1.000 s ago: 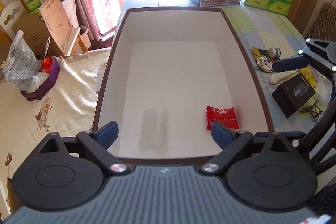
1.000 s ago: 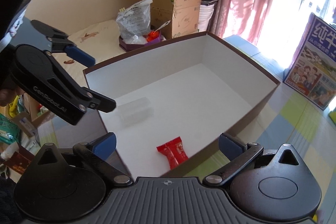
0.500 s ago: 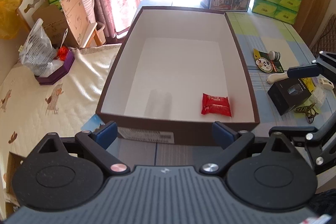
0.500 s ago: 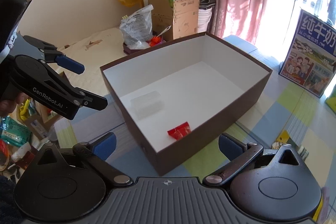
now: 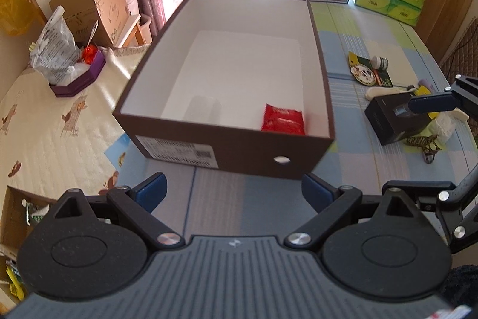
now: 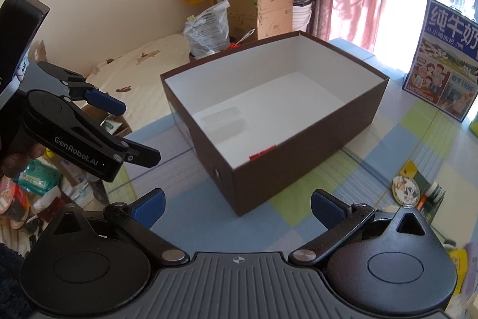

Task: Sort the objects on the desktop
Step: 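Grasp the black FLYCO box with the left tool while the right grasps the cream clip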

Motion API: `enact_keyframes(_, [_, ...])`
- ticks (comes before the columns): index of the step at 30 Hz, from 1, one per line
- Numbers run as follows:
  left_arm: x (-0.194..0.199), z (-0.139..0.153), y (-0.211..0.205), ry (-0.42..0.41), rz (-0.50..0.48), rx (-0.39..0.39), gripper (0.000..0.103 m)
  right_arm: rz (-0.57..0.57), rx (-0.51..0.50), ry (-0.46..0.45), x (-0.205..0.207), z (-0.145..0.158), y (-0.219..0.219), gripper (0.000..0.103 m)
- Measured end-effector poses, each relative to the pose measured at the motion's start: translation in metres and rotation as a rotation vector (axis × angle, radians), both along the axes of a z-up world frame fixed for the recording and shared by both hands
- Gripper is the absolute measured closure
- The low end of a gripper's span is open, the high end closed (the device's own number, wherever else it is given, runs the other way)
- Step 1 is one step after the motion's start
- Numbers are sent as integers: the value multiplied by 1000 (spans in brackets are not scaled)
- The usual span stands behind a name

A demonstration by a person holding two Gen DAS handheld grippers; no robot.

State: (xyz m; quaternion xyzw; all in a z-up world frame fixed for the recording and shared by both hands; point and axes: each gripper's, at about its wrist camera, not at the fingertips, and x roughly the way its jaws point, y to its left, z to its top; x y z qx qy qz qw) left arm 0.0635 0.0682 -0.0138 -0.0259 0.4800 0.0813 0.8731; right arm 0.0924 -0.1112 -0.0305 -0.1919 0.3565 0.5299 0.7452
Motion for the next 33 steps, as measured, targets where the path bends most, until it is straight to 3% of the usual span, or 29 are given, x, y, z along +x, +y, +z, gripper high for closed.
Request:
enact_keyframes(19, [-21,-1,-67,12,58,-9,8,39,-7,14,4,-7,-66,2])
enact_keyframes(33, [0,-21,-137,51,-34,-51,8,-177,-81,51,32,-27,-164,2])
